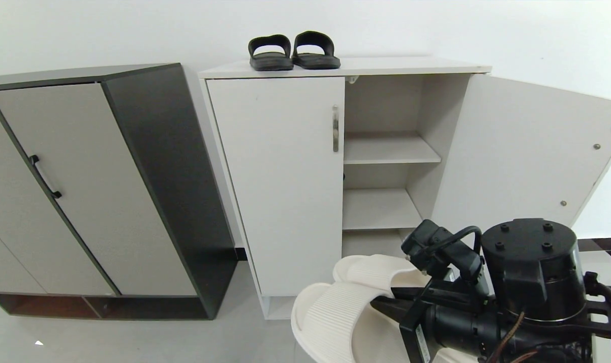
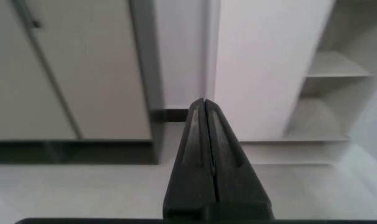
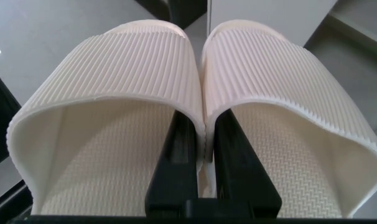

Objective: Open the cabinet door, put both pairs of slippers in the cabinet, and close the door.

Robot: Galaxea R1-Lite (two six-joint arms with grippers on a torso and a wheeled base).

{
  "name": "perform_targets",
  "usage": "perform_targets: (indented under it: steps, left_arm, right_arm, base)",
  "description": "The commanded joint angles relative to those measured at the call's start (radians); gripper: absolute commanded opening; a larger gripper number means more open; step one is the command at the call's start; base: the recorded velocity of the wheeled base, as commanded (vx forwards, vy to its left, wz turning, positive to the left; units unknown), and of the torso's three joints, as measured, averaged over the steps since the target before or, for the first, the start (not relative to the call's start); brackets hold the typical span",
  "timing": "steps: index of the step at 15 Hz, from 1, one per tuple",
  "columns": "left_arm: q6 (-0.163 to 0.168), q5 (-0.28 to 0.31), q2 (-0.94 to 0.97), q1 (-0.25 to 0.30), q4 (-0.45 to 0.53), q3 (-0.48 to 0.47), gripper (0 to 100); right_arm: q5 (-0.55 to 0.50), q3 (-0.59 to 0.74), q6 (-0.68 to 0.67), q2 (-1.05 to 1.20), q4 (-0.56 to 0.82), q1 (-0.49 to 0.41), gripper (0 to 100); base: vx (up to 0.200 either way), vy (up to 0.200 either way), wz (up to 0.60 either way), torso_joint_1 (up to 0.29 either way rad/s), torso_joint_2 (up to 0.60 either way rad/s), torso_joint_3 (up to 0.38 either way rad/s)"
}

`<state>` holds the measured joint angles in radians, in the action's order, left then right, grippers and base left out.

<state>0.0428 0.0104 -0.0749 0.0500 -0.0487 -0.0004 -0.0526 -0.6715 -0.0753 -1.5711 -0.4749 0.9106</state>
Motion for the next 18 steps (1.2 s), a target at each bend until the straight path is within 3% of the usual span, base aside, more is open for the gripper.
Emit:
perform_targets:
  steps: [1, 2, 3, 6, 7, 9, 14, 18]
  left_arm:
    - [0.019, 0.098, 0.052, -0.064, 0.001, 0.0, 0]
    - [0.009, 0.029, 0.026, -0.022, 0.001, 0.0, 0]
    - [0.016, -0.136, 0.043, -0.035, 0.05, 0.0, 0]
    - [0.019, 0.014, 0.073, -0.05, 0.047, 0.0, 0]
    - [0.016, 0.031, 0.073, -0.05, 0.049, 0.0, 0]
    - [-0.024, 0.0, 0.073, -0.05, 0.049, 0.0, 0]
    - [-0.03, 0.0, 0.073, -0.05, 0.049, 0.0, 0]
    - [-0.03, 0.0, 0.073, -0.05, 0.049, 0.0, 0]
  right_arm:
    - [-0.001, -0.003, 0.0, -0.004, -0.018, -0.013, 0]
    - [-0.006, -0.008, 0.002, -0.004, -0.03, -0.024, 0]
    - [-0.055, -0.017, 0.002, -0.007, -0.039, -0.026, 0]
    - [-0.116, -0.028, 0.0, -0.02, -0.051, -0.024, 0]
    - [-0.121, -0.04, -0.003, -0.027, -0.059, -0.024, 0]
    - [-0.245, -0.14, -0.101, -0.107, -0.053, -0.022, 0]
    - [-0.555, -0.338, -0.167, -0.32, -0.059, -0.038, 0]
    - [-0.641, -0.384, -0.179, -0.391, -0.064, -0.049, 0]
  base:
    - [0.0, 0.0, 0.0, 0.0, 0.0, 0.0]
    - [0.0, 0.0, 0.0, 0.0, 0.0, 0.0]
    - [0.0, 0.0, 0.0, 0.0, 0.0, 0.0]
    - [0.0, 0.0, 0.0, 0.0, 0.0, 0.0]
    - [0.0, 0.0, 0.0, 0.0, 0.0, 0.0]
    - [0.0, 0.0, 0.0, 0.0, 0.0, 0.0]
    - [0.0, 0.0, 0.0, 0.0, 0.0, 0.0]
    - [0.0, -0.05, 0.0, 0.001, 0.0, 0.001]
